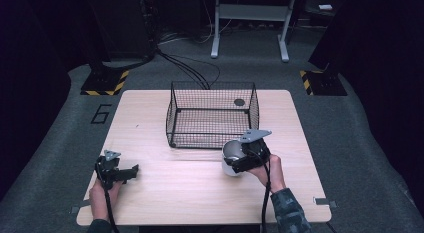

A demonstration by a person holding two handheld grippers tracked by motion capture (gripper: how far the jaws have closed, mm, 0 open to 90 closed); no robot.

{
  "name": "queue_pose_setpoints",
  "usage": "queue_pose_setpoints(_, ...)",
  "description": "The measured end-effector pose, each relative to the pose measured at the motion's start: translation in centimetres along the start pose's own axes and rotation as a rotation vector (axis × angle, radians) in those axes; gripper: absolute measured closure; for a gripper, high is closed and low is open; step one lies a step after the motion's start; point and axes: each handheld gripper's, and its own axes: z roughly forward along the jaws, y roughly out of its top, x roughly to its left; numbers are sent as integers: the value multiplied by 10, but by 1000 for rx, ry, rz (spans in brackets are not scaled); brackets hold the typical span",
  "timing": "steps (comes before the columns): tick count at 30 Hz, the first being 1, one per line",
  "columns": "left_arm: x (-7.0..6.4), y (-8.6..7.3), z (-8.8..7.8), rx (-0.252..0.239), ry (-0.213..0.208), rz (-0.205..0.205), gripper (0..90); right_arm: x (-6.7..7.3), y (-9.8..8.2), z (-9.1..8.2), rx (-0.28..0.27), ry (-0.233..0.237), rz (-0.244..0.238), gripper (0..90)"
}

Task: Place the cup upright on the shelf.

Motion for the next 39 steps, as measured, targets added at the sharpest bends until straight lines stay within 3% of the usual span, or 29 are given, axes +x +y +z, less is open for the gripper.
queue_pose_setpoints(12,1,0,-1,10,-1,12,2,2,27,-8,-15,20,-26,61)
queue_pose_setpoints(16,1,0,-1,10,-1,12,3,0,40,-12,-25,18,-12,62)
queue_pose_setpoints(31,0,0,-1,13,-1,11,3,-12,84,-21,-57,20,-17,62)
queue_pose_setpoints(39,1,0,-1,10,0,12,3,-23,101,-18,-43,9,-46,62)
